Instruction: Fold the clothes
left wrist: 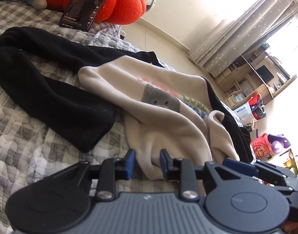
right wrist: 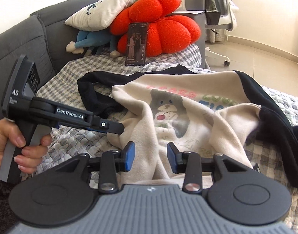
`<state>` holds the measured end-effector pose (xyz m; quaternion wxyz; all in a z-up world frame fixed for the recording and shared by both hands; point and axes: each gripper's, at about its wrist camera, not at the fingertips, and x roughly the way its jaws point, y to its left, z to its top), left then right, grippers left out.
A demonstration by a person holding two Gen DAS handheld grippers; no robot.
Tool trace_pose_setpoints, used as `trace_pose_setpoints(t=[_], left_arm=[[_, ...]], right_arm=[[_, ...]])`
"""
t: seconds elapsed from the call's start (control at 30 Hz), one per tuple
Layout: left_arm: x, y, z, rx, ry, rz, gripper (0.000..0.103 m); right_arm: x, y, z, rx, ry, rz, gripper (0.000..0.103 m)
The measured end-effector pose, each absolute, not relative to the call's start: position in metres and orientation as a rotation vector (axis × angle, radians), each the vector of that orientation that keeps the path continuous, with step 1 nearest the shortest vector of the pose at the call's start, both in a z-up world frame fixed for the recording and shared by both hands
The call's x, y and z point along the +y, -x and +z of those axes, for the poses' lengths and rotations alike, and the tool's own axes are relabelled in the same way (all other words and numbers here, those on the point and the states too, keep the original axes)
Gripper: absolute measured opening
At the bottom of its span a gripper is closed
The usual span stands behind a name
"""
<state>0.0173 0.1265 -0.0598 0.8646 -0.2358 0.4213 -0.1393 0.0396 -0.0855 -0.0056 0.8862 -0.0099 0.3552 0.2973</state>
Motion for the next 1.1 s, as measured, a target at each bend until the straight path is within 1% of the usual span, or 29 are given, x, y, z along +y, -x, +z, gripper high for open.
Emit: trace_pose_setpoints(t=[0.07, 0.1, 0.5, 0.9, 1.1], left_arm=[[0.123, -0.018, -0.060, 0.886, 0.471, -0.294, 0.019], [0.121, -0.017, -0.059, 0.886, 0.461, -0.294, 0.010], [0.133, 0.016, -0.023, 0.795, 0.412, -0.187, 0.008], [0.159, 0.056, 0.015, 0.713, 0.383, -0.094, 0.008], [0.162, 0.055, 0.021, 0.708, 0.371, -0.085, 0.008]], right_arm=[[-0.098, -0.038, -0.002, 0.731, -0.021, 0.581, 0.041], [-0.103, -0.038, -0.001, 0.726, -0.038, 0.563, 0.041], [-0.157, -0.027, -0.001, 0.721, -0.186, 0.400, 0.042], [-0.168, -0.021, -0.005, 0.739, -0.174, 0.329, 0.042], [-0.173, -0.024, -0.008, 0.754, -0.194, 0.312, 0.043]])
